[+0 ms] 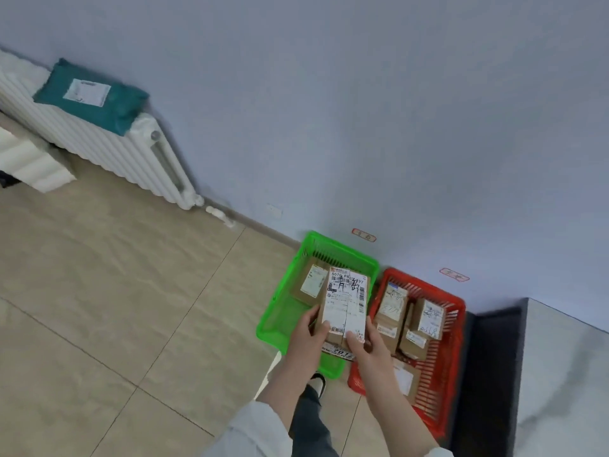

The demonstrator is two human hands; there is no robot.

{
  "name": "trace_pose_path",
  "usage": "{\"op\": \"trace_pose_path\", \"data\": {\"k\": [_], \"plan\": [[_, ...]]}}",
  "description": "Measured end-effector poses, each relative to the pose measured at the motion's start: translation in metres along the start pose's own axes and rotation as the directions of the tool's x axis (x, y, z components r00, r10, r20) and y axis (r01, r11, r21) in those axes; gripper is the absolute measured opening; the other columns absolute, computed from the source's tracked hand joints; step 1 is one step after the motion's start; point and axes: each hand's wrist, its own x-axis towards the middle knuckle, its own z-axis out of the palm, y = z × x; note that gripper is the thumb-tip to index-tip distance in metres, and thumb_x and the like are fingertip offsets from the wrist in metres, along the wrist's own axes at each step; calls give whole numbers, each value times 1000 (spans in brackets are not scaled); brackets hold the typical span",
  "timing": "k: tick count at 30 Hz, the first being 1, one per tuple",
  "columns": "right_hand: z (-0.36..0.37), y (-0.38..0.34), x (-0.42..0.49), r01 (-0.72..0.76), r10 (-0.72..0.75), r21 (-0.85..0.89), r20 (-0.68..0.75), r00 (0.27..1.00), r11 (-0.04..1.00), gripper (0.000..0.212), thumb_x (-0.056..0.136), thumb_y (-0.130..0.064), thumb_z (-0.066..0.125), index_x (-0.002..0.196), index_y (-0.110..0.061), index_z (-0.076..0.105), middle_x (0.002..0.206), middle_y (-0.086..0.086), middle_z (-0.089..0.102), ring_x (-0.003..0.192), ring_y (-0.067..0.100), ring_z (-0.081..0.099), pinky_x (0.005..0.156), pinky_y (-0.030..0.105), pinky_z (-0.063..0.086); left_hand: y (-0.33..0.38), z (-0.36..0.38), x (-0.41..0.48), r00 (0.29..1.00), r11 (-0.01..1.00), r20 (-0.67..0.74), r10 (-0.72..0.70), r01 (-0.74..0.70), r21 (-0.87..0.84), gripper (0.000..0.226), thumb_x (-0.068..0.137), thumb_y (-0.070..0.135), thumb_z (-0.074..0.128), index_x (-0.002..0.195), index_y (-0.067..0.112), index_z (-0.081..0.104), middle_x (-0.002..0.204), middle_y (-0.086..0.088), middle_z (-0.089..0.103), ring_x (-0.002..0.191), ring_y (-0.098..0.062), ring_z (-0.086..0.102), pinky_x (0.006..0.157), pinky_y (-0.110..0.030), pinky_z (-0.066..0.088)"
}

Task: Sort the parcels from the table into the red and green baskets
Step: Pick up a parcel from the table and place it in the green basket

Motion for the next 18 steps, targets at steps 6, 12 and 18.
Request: {"op": "trace_pose_path", "data": {"k": [6, 12, 18], "plan": [[16, 21, 93, -15, 13, -59, -29, 999, 998, 55, 91, -9, 57, 141, -13, 37, 132, -2, 52, 119, 15, 50, 101, 31, 41, -22, 11, 98, 1000, 993, 1, -25, 24, 116, 45, 97, 11, 46, 140, 17, 38, 136, -2, 52, 117, -11, 49, 95, -22, 38], [41, 117, 229, -87, 79, -65, -110, 991, 994, 55, 90, -5, 56, 140, -14, 36, 136, 2, 52, 118, 14, 52, 103, 31, 41, -100, 28, 244, 1000, 961, 20, 9, -14, 274, 49, 97, 14, 46, 143, 23, 34, 141, 5, 47, 126, -11, 46, 103, -23, 35], [96, 242, 398, -62, 63, 9, -154, 986, 998, 52, 91, -4, 55, 137, -20, 37, 122, -6, 58, 105, 8, 56, 90, 19, 43, -209, 33, 420, 997, 922, -18, 81, -69, 381, 47, 98, 13, 43, 143, 21, 34, 137, 4, 50, 112, -6, 48, 83, -12, 33]]}}
